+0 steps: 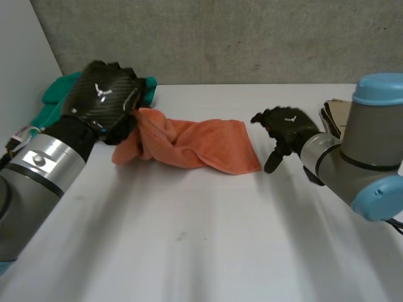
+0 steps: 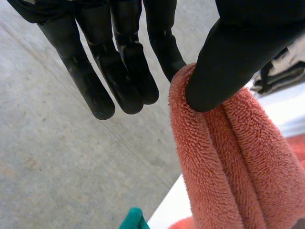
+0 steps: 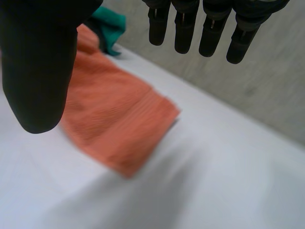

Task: Fold the laundry.

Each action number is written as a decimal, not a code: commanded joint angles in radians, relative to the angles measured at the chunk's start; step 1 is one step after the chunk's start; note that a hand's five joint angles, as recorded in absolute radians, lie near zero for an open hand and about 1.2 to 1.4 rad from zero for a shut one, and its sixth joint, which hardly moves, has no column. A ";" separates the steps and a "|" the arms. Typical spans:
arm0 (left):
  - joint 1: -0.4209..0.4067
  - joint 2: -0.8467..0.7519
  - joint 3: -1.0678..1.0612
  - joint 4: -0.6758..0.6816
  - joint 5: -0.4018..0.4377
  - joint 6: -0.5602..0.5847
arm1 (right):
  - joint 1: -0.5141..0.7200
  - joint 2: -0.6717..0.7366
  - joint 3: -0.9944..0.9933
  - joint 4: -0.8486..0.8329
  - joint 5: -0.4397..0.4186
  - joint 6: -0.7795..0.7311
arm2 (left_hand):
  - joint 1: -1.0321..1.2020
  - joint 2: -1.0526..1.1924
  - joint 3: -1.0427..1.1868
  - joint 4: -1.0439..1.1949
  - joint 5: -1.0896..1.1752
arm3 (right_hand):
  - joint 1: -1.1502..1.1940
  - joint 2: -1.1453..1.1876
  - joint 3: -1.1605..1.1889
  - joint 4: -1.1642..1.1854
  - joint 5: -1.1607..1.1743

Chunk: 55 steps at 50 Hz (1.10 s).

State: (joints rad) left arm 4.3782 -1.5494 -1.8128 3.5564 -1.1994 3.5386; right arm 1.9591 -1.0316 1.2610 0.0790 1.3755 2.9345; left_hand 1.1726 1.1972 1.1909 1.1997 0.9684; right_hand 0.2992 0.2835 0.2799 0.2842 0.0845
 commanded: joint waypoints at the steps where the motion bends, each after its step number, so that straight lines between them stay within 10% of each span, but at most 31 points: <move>1: 0.003 0.090 0.041 -0.071 0.006 -0.052 | 0.049 0.117 -0.081 0.127 0.005 0.248 | 0.224 0.199 0.205 0.197 0.253 | -0.001 0.014 0.018 0.014 0.039; 19: -0.043 0.221 0.158 -0.195 -0.009 -0.148 | 0.273 0.303 -0.072 -0.306 0.367 0.405 | 0.224 0.199 0.205 0.197 0.253 | -0.002 0.014 0.018 0.013 0.039; 25: -0.037 0.271 0.159 -0.202 -0.019 -0.190 | 0.276 0.366 -0.156 -0.303 0.464 0.399 | 0.224 0.199 0.205 0.197 0.253 | 1.096 1.111 1.115 1.111 1.136; 28: -0.019 0.285 0.155 -0.202 -0.019 -0.191 | 0.247 0.300 -0.141 -0.271 0.473 0.356 | 0.224 0.199 0.205 0.197 0.253 | 1.097 1.113 1.116 1.112 1.137; 38: 0.181 0.255 0.165 -0.260 0.075 -0.188 | 0.025 -0.193 0.015 -0.145 0.210 -0.225 | 0.224 0.199 0.205 0.197 0.253 | 1.097 1.113 1.116 1.112 1.137; 46: 0.251 0.166 0.159 -0.396 0.175 -0.176 | -0.114 -0.430 -0.041 0.091 0.116 -0.295 | 0.224 0.199 0.205 0.197 0.253 | 1.097 1.113 1.116 1.112 1.137; 55: 0.213 -0.089 0.188 -0.443 0.166 -0.069 | -0.175 -0.391 -0.051 0.275 -0.004 -0.374 | 0.224 0.199 0.205 0.197 0.253 | 1.097 1.113 1.116 1.112 1.137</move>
State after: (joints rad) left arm 4.6239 -1.4819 -1.6549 3.1238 -1.0163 3.3967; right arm 1.8031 -1.4809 1.2146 0.2801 1.4203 2.5949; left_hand 1.1726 1.1972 1.1931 1.2032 0.9684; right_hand 1.1342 1.1782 1.1855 1.1952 0.9912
